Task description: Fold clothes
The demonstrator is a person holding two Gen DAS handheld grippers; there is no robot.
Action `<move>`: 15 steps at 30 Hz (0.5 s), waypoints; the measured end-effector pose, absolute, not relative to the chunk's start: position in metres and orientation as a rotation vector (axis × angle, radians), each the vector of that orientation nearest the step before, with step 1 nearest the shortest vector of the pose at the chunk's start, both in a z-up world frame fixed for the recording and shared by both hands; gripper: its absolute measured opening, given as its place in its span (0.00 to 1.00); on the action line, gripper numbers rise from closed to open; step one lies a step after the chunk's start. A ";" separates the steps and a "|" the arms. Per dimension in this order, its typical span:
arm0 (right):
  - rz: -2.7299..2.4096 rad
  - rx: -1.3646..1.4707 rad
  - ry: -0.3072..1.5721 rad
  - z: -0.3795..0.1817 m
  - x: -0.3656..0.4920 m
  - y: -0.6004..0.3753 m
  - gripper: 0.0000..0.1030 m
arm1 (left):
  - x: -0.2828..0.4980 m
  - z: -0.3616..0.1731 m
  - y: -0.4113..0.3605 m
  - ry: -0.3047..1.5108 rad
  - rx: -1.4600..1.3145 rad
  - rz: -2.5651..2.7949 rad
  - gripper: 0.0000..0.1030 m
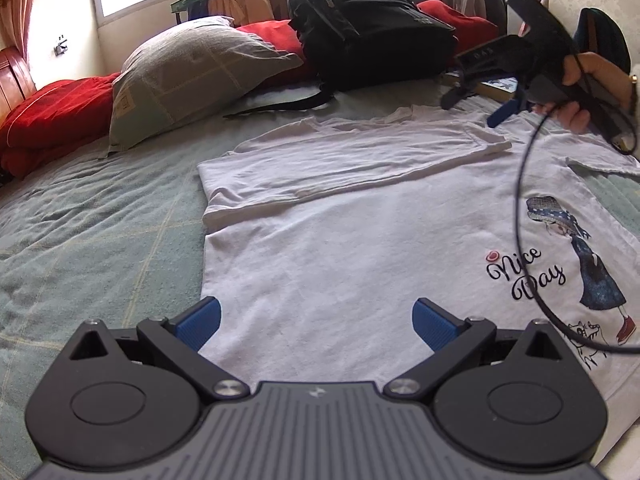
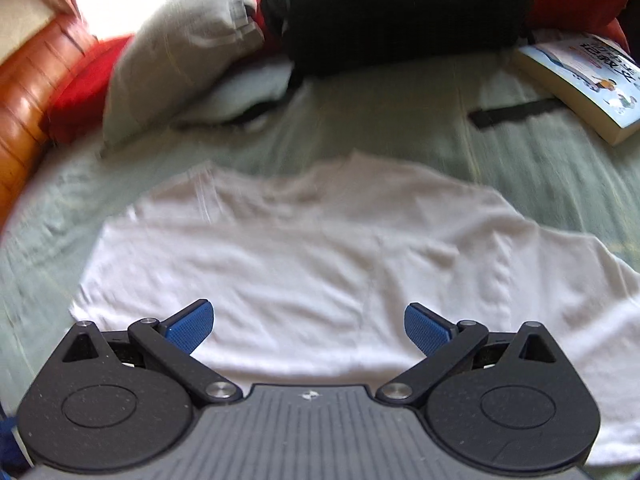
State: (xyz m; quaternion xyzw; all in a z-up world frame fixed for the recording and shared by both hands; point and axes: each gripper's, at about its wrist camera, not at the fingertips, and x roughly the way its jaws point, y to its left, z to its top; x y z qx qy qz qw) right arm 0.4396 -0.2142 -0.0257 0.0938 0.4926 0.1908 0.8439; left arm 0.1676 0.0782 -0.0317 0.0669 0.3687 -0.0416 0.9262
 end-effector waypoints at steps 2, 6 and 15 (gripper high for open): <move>0.405 0.232 1.055 -0.037 0.449 -0.216 1.00 | 0.166 -0.031 0.078 0.756 0.139 -0.082 0.99; 0.368 0.224 1.070 -0.057 0.452 -0.220 1.00 | 0.165 -0.032 0.082 0.764 0.137 -0.066 0.99; 0.365 0.175 0.995 -0.043 0.459 -0.216 1.00 | 0.166 -0.032 0.075 0.760 0.143 -0.083 0.99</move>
